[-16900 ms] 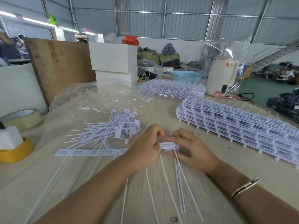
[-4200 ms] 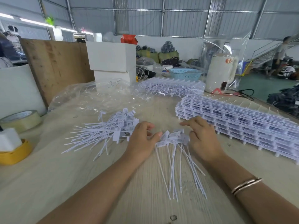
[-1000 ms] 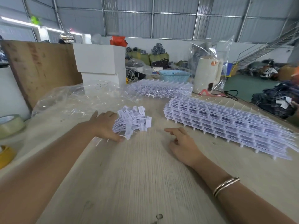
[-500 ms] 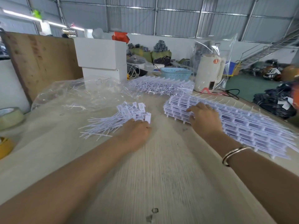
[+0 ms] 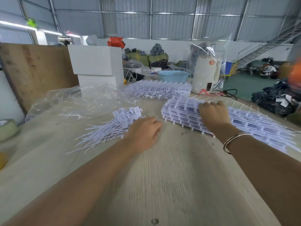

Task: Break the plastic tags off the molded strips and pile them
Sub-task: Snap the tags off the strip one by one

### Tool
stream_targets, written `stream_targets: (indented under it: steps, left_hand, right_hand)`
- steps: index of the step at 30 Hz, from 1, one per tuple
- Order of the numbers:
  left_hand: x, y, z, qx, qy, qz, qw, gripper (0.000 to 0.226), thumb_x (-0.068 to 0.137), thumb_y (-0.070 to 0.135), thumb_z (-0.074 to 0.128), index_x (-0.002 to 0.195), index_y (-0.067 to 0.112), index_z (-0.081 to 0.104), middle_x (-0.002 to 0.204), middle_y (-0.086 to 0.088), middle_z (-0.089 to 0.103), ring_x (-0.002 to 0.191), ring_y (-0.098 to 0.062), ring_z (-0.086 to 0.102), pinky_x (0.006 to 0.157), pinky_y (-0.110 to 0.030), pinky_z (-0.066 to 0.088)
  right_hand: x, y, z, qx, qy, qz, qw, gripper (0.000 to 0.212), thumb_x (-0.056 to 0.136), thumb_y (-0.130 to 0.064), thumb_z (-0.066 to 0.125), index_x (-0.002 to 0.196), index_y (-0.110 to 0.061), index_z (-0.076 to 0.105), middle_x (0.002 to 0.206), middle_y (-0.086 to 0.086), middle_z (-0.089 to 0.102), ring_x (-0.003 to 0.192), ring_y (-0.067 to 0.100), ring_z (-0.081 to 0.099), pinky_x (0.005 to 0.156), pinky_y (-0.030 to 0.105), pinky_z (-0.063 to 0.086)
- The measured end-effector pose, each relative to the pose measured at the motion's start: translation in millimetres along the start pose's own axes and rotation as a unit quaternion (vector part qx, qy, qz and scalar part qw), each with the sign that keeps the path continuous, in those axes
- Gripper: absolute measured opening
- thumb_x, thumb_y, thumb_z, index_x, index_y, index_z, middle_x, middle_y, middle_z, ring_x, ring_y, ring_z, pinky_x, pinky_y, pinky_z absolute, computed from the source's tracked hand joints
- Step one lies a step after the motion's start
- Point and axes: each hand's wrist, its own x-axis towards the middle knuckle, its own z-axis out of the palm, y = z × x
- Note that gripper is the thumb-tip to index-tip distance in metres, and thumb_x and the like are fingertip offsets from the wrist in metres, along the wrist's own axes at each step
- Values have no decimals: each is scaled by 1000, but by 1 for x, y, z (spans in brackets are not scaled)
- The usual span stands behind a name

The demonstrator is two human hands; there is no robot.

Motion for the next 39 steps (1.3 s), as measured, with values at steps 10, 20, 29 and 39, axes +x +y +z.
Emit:
stream_targets:
  steps: [10,20,29,39]
  left_hand:
    - [97,80,22,-747,-41,-386,540,27,98,38,44,85,16,54,81,-5,61,76,-18,60,77,-34,53]
    - [101,102,34,-724,94,-457,508,25,100,11,35,120,8,51,107,-18,61,67,-18,61,45,-23,54]
    - [78,94,27,-674,161,-438,572,24,98,1,33,113,4,50,80,-13,58,61,-22,58,44,-22,53]
    - [69,106,38,-774,139,-499,365,13,98,18,45,103,8,53,78,-11,57,63,-19,56,59,-30,54]
  right_hand:
    - [-9,-6,-14,229,-6,-25,973,19,91,-19,51,110,-16,48,108,8,62,99,29,58,65,33,38]
    - [4,27,6,228,-176,-54,956,37,102,-22,30,132,-7,44,134,10,47,122,31,45,98,49,41]
    - [8,16,10,82,-208,-162,961,41,101,-29,28,142,-23,33,147,-2,31,133,31,27,101,58,32]
    - [-10,13,21,220,-121,-112,961,44,99,-40,29,142,-29,35,146,-6,34,125,22,31,98,39,23]
